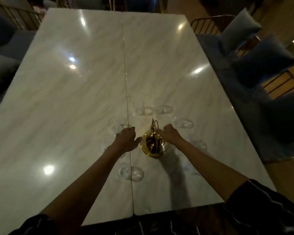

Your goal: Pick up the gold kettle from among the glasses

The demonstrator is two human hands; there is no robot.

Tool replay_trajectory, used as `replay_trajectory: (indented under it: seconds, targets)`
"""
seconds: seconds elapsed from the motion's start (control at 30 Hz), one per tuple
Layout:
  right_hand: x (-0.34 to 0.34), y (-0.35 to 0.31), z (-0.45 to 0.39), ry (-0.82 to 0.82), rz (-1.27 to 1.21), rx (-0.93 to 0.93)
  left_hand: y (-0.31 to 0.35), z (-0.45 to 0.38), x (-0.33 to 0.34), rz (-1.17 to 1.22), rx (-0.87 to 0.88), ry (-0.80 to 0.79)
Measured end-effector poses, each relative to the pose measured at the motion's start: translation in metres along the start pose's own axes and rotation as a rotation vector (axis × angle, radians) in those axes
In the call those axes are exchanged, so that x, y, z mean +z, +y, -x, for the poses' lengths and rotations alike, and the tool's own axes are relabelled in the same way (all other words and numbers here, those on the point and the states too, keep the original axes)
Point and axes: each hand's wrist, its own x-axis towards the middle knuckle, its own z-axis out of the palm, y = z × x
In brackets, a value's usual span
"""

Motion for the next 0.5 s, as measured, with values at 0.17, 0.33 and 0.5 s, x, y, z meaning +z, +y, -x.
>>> replay_trajectory:
  seconds: [0.17, 0.33, 0.5]
  targets:
    - [0.029, 0.012, -0.036, -0.077, -0.264, 0.098, -0.003, 0.026, 0.02, 0.349, -0.124, 0.046]
    - [0.029, 0.002, -0.023, -0.099, -0.463, 0.079, 0.003, 0.056, 0.048, 0.551, -0.188, 0.011]
    - [0.035, 0.0, -0.029, -0.031, -0.497, 0.086, 0.008, 0.058, 0.063, 0.7, -0.231, 0.026]
